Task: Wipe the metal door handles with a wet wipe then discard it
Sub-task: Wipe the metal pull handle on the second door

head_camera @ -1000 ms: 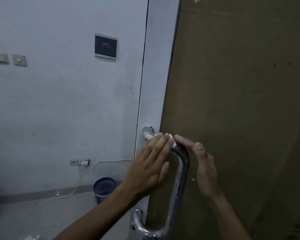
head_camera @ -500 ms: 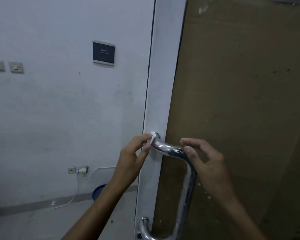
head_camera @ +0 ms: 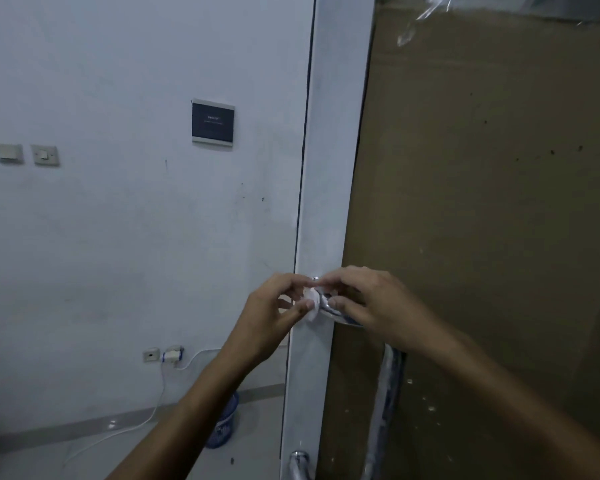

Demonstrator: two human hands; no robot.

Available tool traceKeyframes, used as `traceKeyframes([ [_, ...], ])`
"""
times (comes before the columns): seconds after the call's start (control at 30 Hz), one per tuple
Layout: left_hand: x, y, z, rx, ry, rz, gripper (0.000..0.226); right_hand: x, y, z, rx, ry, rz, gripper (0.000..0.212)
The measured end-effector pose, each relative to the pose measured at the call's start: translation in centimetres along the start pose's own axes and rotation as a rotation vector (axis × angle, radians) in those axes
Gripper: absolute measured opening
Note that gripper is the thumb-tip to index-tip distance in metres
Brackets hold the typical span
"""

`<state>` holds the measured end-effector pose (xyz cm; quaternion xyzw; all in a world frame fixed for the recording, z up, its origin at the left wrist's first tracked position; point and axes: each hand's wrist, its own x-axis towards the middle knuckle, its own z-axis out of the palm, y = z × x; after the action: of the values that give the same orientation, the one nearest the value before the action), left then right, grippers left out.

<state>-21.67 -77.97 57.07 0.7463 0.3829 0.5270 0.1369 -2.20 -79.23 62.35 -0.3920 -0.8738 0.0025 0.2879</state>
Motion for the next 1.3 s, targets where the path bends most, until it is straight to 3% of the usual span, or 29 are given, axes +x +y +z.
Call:
traceKeyframes([
  [0.23, 0.2, 0.3, -0.9, 0.015, -0.036, -0.003, 0.011, 0.7, -0.8, 0.2, -0.002, -0.04, -0.047, 0.02],
  [0.37, 0.0, 1.5, -1.7, -0.186, -0.058, 0.012, 0.017, 0.5, -1.4, -0.6, 0.066, 0.002, -0.088, 0.016],
  [0.53, -0.3, 3.3, -2.5, -0.443, -0.105, -0.008, 0.017, 0.0, -2.2, -3.0, 0.212, -0.06, -0.148, 0.014],
  [0.7, -0.5, 4.3, -2.2, -0.532, -0.16, -0.01, 0.01, -0.4, -2.1, -4.8, 0.352, -0.107, -0.128, 0.014],
  [0.83, -0.5, 4.6, -2.0, -0.594, -0.141, -0.008, 0.017, -1.0, -1.7, -5.3, 0.482, -0.141, -0.095, 0.018],
  [1.0, -0.3, 4.9, -1.6, -0.586, -0.146, 0.002, 0.03, -1.3, -1.9, -5.1, 0.481, -0.101, -0.092, 0.015],
  [1.3, -0.4, 5.3, -0.9, -0.556, -0.121, 0.031, 0.026, -1.6, -2.2, -4.9, 0.459, -0.004, -0.111, 0.014],
])
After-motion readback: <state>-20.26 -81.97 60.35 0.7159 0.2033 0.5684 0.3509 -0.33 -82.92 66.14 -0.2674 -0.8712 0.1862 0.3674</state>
